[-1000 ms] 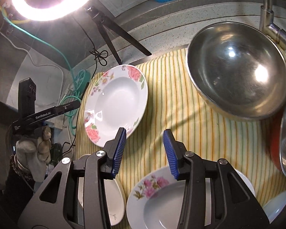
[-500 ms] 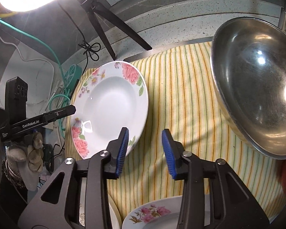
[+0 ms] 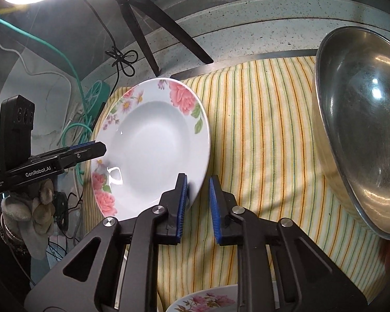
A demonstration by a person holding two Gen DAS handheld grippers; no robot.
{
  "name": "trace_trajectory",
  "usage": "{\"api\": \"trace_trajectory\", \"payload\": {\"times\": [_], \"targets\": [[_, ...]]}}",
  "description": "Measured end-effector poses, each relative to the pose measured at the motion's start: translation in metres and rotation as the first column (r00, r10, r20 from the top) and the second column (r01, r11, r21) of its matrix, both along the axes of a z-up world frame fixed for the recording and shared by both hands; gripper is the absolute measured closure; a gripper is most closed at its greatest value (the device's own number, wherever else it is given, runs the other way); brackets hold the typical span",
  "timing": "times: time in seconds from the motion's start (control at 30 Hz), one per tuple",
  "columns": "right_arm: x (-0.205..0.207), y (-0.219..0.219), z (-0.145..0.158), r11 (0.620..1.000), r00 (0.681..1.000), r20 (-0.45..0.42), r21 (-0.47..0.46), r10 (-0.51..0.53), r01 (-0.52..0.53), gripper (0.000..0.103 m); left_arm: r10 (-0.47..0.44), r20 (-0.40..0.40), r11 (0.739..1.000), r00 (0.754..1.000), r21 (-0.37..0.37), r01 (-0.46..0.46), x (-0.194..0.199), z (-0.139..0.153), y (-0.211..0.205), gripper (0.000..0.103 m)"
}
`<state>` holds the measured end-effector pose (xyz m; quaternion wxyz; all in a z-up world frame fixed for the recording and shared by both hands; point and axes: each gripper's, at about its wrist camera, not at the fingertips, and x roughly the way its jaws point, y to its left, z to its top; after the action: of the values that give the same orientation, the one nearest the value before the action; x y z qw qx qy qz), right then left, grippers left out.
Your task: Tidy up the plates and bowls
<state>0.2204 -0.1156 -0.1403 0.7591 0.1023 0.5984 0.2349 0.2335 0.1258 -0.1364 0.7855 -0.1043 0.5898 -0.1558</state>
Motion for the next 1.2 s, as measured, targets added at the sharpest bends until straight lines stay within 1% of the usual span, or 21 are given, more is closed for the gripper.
{"api": "trace_trajectory", "payload": {"times": [0.07,0.17,0.33,0.57,0.7,0.97,1.2], "targets": [[0.002,0.002,-0.001,1.000,1.000,-0.006,0.008,0.008,-0.008,0.090,0.001,-0.001,1.000,1.000,0.002,-0.001,0.001,-0.001,0.000,0.077],[0.001,0.004,0.000,1.000,1.000,0.000,-0.005,0.013,-0.013,0.090,-0.001,0.001,1.000,1.000,0.009,0.001,0.001,0.000,-0.001,0.077],[-0.002,0.001,0.001,1.000,1.000,-0.015,-0.002,0.010,-0.010,0.089,0.002,0.004,1.000,1.000,0.001,-0.002,-0.001,0.003,-0.003,0.077],[-0.014,-0.007,0.011,1.000,1.000,0.008,-0.006,0.006,-0.006,0.089,-0.017,0.007,1.000,1.000,0.009,0.017,-0.005,0.005,-0.011,0.077],[-0.021,-0.012,0.016,1.000,1.000,0.016,-0.011,0.006,-0.006,0.089,-0.028,0.018,1.000,0.999,0.007,0.028,-0.008,0.011,-0.016,0.077],[-0.044,-0.032,0.031,1.000,0.999,0.037,0.000,-0.017,0.017,0.089,-0.062,0.038,0.998,0.997,-0.008,0.063,-0.020,0.024,-0.032,0.077],[-0.071,-0.059,0.042,0.998,0.997,0.047,0.006,-0.058,0.058,0.089,-0.112,0.054,0.993,0.992,-0.029,0.114,-0.033,0.034,-0.058,0.077]]}}
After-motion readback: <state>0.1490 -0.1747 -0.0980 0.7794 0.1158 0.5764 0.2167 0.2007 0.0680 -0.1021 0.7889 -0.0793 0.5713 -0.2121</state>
